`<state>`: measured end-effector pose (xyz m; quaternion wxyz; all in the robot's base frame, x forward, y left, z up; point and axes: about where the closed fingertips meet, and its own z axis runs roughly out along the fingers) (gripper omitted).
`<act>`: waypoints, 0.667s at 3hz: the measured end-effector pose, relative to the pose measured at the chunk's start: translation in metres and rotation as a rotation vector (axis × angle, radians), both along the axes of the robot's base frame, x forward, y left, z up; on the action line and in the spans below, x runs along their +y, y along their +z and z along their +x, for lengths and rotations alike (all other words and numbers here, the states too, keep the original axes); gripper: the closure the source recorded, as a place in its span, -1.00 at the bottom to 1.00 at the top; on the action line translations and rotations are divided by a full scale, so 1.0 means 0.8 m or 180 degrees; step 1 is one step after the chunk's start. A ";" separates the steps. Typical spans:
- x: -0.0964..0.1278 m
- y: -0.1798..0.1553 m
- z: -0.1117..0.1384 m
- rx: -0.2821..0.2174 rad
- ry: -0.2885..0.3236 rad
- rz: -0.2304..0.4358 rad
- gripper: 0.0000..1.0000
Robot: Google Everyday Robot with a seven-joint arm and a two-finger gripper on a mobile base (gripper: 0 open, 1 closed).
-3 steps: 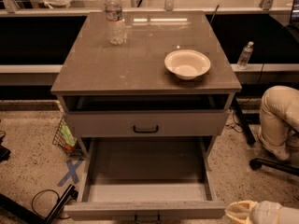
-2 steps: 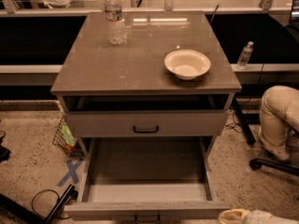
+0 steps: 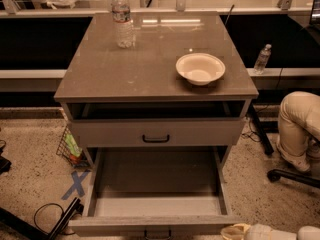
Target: Close middle drawer
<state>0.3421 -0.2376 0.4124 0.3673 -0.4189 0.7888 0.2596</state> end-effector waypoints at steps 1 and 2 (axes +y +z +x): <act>0.009 -0.004 0.027 -0.0070 0.0093 0.0017 1.00; 0.020 0.001 0.062 -0.0143 0.0204 0.0003 1.00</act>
Offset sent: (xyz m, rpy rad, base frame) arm 0.0902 0.0267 0.0087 -0.0111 -0.0780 0.1122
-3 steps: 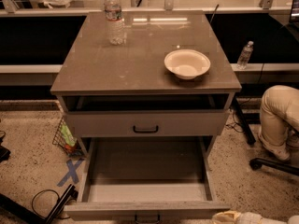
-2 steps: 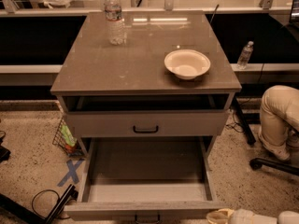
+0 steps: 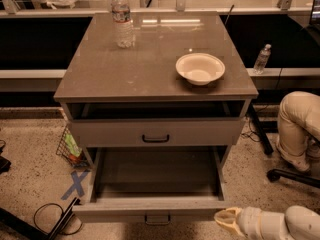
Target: Close middle drawer
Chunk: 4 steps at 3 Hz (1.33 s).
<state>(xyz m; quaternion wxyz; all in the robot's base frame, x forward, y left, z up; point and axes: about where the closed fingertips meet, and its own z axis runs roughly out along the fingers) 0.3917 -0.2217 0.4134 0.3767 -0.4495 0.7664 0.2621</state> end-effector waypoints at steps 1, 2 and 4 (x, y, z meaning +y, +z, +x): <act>0.014 0.008 0.042 -0.0075 0.0117 -0.0015 1.00; 0.027 0.006 0.083 -0.0101 0.0201 0.0006 1.00; 0.036 -0.015 0.136 -0.0089 0.0227 0.0089 1.00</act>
Offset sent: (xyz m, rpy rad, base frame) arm 0.1161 0.0321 0.0024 0.0076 -0.0468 0.0935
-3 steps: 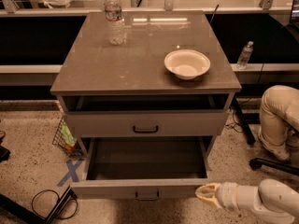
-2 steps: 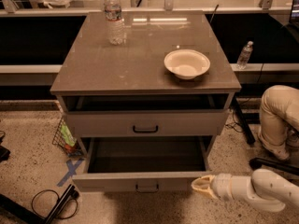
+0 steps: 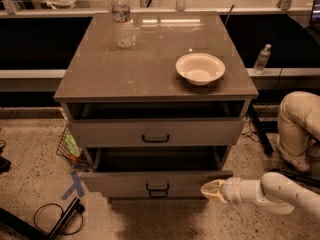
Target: Close middle drawer
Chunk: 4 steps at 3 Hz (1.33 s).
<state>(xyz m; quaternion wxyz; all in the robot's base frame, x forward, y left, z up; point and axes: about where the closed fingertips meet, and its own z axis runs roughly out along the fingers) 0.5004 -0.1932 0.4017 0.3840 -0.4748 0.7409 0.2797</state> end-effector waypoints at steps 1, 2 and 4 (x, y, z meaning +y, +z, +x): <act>0.001 -0.004 0.010 -0.0045 0.0013 0.0037 1.00; -0.003 -0.008 0.040 -0.0111 0.0070 0.0027 1.00; -0.017 0.015 0.102 -0.0347 0.0144 -0.0053 1.00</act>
Offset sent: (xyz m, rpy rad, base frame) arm 0.0716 -0.0154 -0.0047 -0.0068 -0.0781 0.0331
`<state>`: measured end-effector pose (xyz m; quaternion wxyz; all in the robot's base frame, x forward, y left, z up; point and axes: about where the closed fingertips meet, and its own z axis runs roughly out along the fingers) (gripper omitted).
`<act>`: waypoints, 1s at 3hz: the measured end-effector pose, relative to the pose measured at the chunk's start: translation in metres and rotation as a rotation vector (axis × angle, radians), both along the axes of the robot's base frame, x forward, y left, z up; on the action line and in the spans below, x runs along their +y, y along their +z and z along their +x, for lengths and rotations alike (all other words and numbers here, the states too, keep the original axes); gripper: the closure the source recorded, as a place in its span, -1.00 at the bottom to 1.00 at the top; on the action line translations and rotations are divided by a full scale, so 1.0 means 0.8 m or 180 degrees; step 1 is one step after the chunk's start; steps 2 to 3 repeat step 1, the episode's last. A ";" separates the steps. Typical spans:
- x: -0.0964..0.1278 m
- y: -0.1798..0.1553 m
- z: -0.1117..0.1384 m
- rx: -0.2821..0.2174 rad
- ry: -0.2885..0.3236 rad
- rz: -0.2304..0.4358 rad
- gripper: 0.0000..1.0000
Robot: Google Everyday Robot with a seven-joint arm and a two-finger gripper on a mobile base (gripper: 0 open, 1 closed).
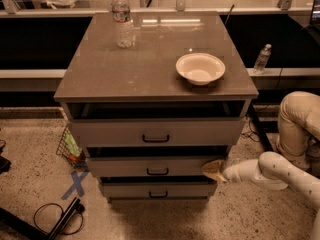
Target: Close middle drawer
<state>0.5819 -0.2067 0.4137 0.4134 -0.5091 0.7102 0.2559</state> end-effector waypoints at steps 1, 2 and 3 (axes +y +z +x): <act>0.000 0.000 0.000 0.0000 0.0000 0.0000 1.00; 0.000 0.000 0.000 0.0000 0.0000 0.0000 1.00; 0.000 0.000 0.000 0.0000 0.0000 0.0000 1.00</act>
Offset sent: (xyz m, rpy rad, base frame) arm 0.0000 0.0000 0.0000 0.0000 0.0000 0.0000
